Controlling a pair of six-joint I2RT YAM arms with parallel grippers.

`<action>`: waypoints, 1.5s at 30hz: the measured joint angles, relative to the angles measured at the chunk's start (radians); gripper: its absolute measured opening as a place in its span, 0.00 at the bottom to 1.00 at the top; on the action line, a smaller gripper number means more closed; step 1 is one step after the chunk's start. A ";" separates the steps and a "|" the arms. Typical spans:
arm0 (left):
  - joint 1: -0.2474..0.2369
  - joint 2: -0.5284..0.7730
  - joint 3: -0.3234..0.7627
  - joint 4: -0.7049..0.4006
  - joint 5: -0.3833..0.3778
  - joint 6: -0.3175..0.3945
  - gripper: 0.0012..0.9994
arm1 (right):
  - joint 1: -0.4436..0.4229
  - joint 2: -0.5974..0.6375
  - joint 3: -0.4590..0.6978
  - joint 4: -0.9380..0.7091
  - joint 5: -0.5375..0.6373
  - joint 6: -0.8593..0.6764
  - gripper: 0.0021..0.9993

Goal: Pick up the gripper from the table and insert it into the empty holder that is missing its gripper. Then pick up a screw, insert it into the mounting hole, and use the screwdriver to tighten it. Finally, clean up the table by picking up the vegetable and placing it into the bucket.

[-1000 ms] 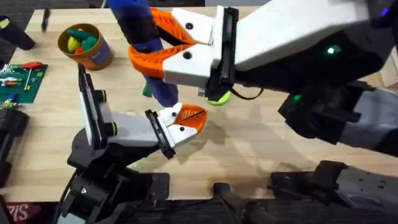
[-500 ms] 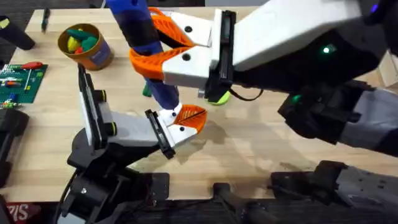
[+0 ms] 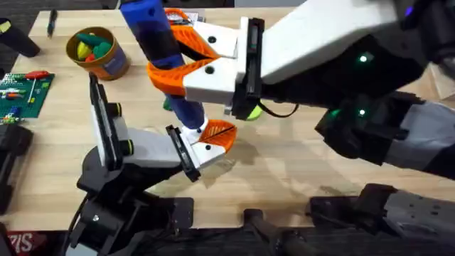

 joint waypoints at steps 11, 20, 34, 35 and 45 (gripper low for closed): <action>0.000 0.000 0.000 0.000 0.000 -0.010 0.01 | 0.000 0.013 0.000 0.005 0.000 0.007 0.04; 0.000 0.000 0.000 0.000 0.000 -0.015 0.01 | 0.000 0.013 0.000 0.006 0.000 0.008 0.04; 0.000 0.000 0.000 0.000 0.000 -0.011 0.01 | 0.000 0.013 0.000 0.038 -0.001 0.011 0.04; 0.000 0.000 0.000 0.000 0.000 -0.011 0.01 | 0.000 0.013 0.000 0.035 -0.001 0.011 0.04; 0.000 0.000 0.000 0.000 0.000 -0.011 0.01 | 0.000 0.013 0.000 0.023 -0.001 0.011 0.04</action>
